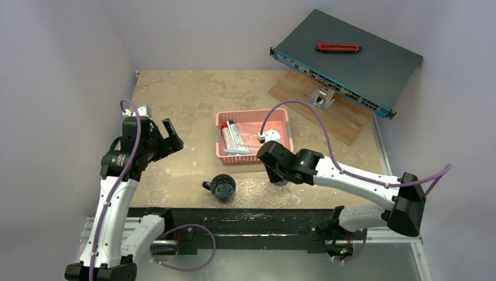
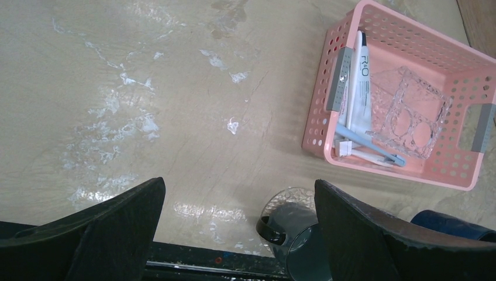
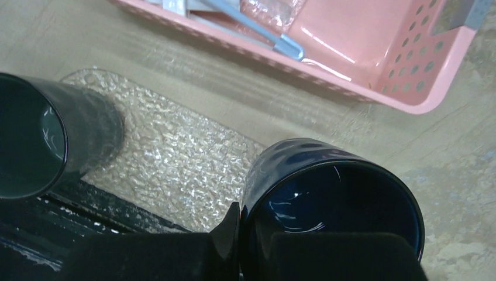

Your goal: Prepare toiletry sets of a toothbrush and toothpaste on the tray

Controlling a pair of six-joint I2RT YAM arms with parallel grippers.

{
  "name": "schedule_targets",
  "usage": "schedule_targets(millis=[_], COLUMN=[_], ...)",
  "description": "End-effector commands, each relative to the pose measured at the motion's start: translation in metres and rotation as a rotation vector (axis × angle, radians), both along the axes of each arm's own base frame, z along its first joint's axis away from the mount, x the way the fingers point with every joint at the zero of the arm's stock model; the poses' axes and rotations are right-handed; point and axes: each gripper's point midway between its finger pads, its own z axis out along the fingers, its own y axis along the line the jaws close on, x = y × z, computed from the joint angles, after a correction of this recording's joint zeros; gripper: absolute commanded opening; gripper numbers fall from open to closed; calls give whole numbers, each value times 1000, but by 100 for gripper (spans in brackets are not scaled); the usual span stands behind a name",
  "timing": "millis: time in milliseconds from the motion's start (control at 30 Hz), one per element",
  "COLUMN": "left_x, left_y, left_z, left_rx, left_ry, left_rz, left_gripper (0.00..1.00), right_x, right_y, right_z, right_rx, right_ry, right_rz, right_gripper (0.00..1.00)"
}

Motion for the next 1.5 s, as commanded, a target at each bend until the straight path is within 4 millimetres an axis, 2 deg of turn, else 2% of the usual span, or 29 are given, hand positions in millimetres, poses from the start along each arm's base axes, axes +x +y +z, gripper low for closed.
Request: schedule_targets(millis=[0, 233, 633, 867, 1300, 1467], left_x=[8, 8, 8, 8, 8, 8], left_y=[-4, -4, -5, -6, -7, -7], left_z=[12, 12, 12, 11, 11, 11], left_rx=[5, 3, 1, -3, -4, -4], left_ry=[-56, -59, -60, -57, -57, -58], left_rz=[-36, -41, -46, -50, -56, -56], left_gripper=[99, 99, 99, 99, 99, 99], right_x=[-11, -30, -46, -45, -43, -44], right_y=[10, 18, 17, 11, 12, 12], right_z=[6, -9, -35, -45, -57, -56], right_rx=[59, 68, 39, 9, -2, 0], right_ry=[-17, 12, 41, 30, 30, 31], right_rz=[-22, -9, -27, -61, -74, -76], right_gripper=[0, 0, 0, 0, 0, 19])
